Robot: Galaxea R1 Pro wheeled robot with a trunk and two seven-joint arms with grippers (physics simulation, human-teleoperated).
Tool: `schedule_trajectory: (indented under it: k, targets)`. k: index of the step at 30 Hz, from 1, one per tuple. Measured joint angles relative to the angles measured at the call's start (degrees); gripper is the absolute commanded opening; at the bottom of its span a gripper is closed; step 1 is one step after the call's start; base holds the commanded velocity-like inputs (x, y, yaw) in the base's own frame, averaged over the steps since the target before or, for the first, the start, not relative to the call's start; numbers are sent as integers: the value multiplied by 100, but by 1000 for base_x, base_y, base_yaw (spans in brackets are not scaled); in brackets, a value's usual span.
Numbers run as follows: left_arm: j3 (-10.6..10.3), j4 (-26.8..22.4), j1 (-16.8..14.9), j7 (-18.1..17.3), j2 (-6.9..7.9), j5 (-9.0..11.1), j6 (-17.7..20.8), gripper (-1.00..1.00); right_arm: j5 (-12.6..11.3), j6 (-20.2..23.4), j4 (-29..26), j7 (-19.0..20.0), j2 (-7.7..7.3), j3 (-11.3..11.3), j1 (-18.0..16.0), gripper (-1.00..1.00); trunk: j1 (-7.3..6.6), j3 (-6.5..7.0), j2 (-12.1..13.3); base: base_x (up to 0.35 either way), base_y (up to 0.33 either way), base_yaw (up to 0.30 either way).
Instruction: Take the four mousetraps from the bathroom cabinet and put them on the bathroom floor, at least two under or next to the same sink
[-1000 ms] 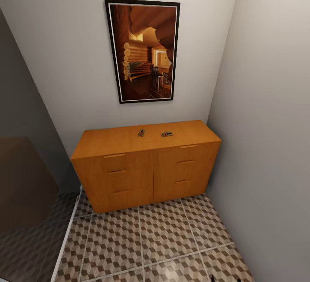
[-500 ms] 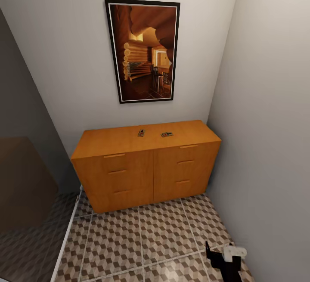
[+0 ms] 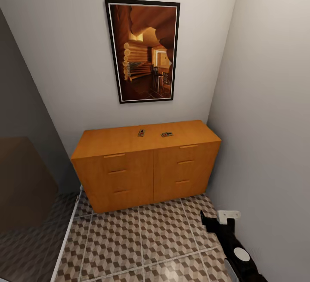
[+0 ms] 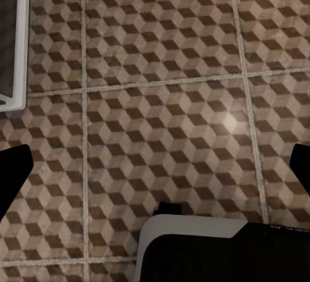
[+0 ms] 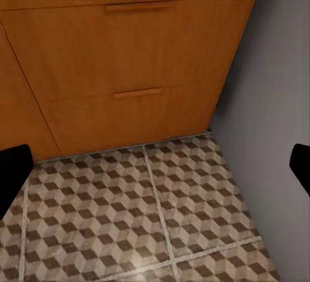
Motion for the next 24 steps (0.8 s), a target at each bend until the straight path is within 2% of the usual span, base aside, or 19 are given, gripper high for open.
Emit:
schedule_trajectory:
  k: [3, 6, 7, 12, 18, 24]
  targets:
    - [0, 1, 2, 0, 0, 0, 3, 100, 4, 330, -319, -3, -9, -25, 0, 100, 0, 0, 0, 0, 0, 0]
    - [0, 3, 4, 0, 0, 0, 2, 100, 16, 910, -834, -24, -11, -95, -1, 100, 0, 0, 0, 0, 0, 0]
    - [0, 4, 5, 0, 0, 0, 0, 100, 17, 1142, -1046, -70, -14, -119, -1, 100, 0, 0, 0, 0, 0, 0]
    - [0, 5, 2, 0, 0, 0, 5, 100, 18, 1700, -1680, -387, -41, -155, 2, 100, 0, 0, 0, 0, 0, 0]
    - [1, 53, 3, 0, 0, 1, 6, 100, 16, 2212, -1979, -713, -69, -164, -77, 100, 0, 0, 0, 0, 0, 0]
    - [0, 75, 3, 0, 0, 1, 6, 100, 22, 2744, -2046, -792, -124, -165, -529, 100, 0, 0, 1, 0, 0, 0]
